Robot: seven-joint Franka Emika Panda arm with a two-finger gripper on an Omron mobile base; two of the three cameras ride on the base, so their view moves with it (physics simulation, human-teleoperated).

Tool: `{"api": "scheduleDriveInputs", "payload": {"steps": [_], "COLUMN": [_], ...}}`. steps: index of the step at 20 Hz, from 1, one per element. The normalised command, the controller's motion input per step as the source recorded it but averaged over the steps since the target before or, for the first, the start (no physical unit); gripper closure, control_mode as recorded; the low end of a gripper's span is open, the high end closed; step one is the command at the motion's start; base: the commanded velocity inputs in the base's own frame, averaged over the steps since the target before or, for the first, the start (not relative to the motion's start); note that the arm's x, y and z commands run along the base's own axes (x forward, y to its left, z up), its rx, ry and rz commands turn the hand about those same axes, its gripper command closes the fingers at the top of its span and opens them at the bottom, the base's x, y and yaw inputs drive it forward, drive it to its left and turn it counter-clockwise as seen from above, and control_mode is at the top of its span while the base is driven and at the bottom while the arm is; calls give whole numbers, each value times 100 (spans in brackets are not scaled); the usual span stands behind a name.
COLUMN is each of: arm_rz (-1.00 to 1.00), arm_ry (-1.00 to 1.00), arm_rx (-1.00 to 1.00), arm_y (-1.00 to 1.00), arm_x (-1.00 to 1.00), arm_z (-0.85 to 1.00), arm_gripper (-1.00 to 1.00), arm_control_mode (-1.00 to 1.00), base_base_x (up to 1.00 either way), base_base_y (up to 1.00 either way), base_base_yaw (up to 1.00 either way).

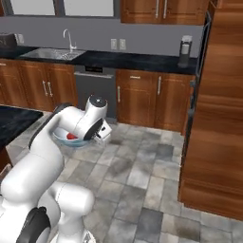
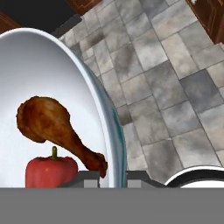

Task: Pick the chicken drumstick and bell pepper from their plates and place them in the bowl. Then put the bowl in the fridge.

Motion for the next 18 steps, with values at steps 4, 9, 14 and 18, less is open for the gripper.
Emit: {"api": "scheduleDriveInputs", "payload": {"steps": [4, 9, 14, 18], "arm_rz": [0, 0, 0, 0], "arm_ry": [0, 0, 0, 0], "arm_rx": [0, 0, 0, 0], "arm_y": [0, 0, 0, 0], "arm_x": [0, 0, 0, 0], "arm_z": [0, 0, 0, 0], "arm_gripper": [100, 100, 100, 100], "arm_control_mode": [100, 100, 100, 100], "base_base_x": [89, 93, 90, 89], "base_base_y": [34, 29, 32, 31], "base_base_yaw": [-8, -2, 0, 0]}}
